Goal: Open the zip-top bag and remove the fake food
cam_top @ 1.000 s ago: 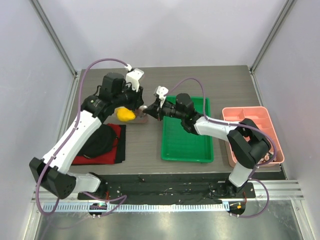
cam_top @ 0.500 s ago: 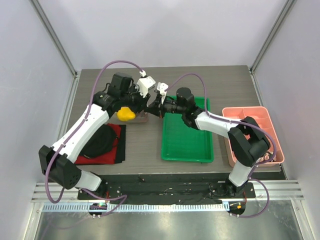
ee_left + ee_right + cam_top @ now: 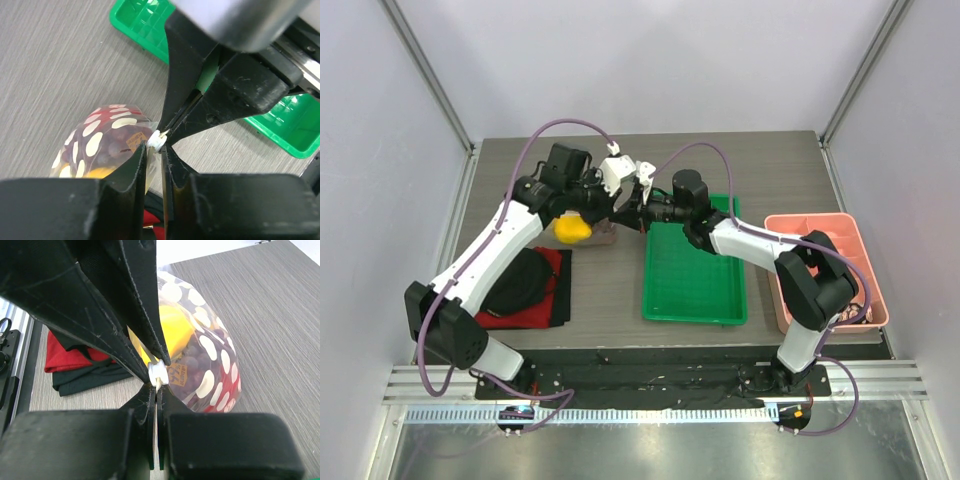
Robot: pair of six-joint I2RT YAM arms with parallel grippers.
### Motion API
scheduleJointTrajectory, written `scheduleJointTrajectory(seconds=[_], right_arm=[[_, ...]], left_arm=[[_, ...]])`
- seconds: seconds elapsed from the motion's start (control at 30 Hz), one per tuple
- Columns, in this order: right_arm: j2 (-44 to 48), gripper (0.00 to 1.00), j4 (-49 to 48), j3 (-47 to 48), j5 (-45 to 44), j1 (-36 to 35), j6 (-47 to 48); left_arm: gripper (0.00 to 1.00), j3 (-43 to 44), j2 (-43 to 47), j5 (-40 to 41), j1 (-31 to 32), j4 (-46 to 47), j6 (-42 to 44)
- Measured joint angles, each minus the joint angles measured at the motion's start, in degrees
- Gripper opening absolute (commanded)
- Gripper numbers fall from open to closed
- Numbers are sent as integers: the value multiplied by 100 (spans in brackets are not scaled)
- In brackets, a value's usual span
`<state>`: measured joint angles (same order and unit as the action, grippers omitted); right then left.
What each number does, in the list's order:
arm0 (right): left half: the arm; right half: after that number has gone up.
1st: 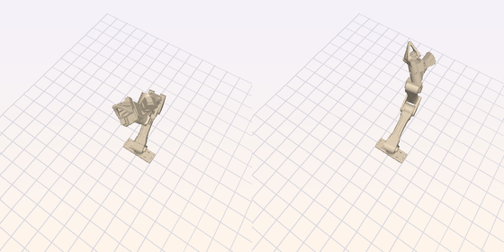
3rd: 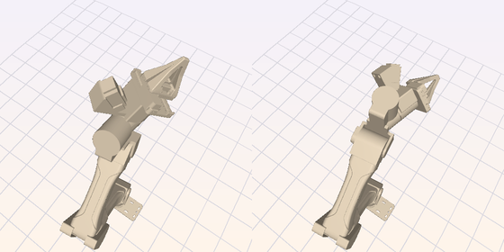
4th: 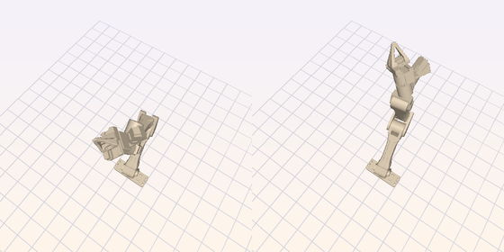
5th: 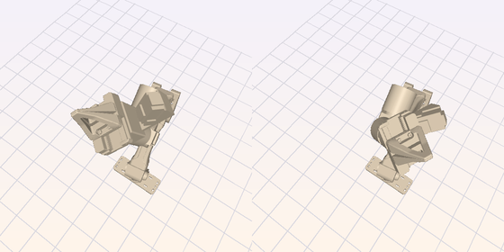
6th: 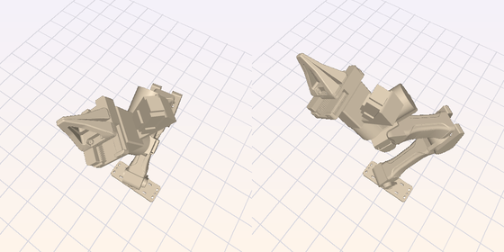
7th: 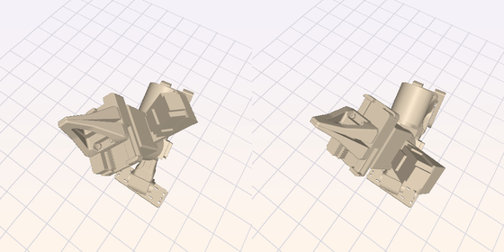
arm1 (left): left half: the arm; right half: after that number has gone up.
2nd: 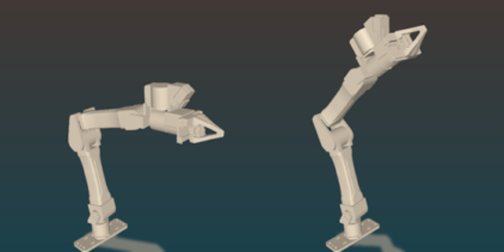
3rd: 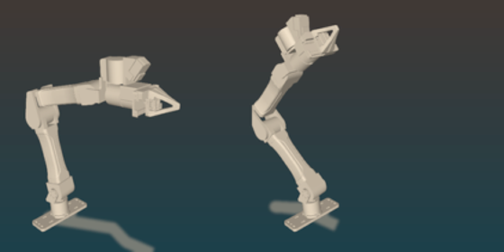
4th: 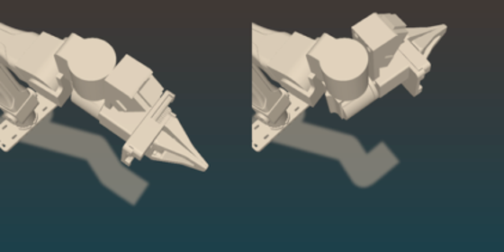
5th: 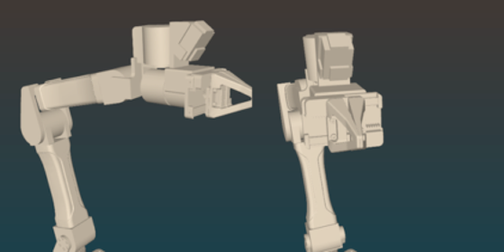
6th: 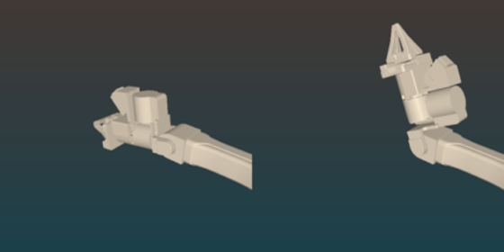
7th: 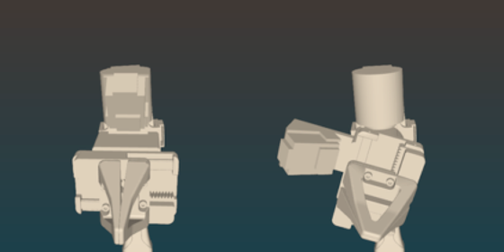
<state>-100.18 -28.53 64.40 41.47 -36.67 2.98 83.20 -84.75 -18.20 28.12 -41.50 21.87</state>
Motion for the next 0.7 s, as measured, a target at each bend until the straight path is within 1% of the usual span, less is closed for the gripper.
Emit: scheduleJointTrajectory(seconds=[0.07, 0.13, 0.17, 0.2, 0.4, 0.7], right_arm=[[0, 1, 44, 0, 2, 9, 17], [0, 1, 68, 0, -4, 20, 22], [0, 1, 83, 0, -24, 31, 24], [0, 1, 87, 0, -48, 37, 22], [0, 1, -98, -52, -470, 59, -192], [0, 1, -835, -450, -953, 240, -909]], left_arm=[[9, 48, -50, -42, 0, -55, 7], [8, 120, -120, -72, -7, -116, 2], [2, 175, -164, -81, -7, -166, 4], [0, 214, -199, -83, -9, -186, 4], [0, 72, -105, 225, -9, 59, -59], [0, -916, 741, 975, 26, 468, -297]])
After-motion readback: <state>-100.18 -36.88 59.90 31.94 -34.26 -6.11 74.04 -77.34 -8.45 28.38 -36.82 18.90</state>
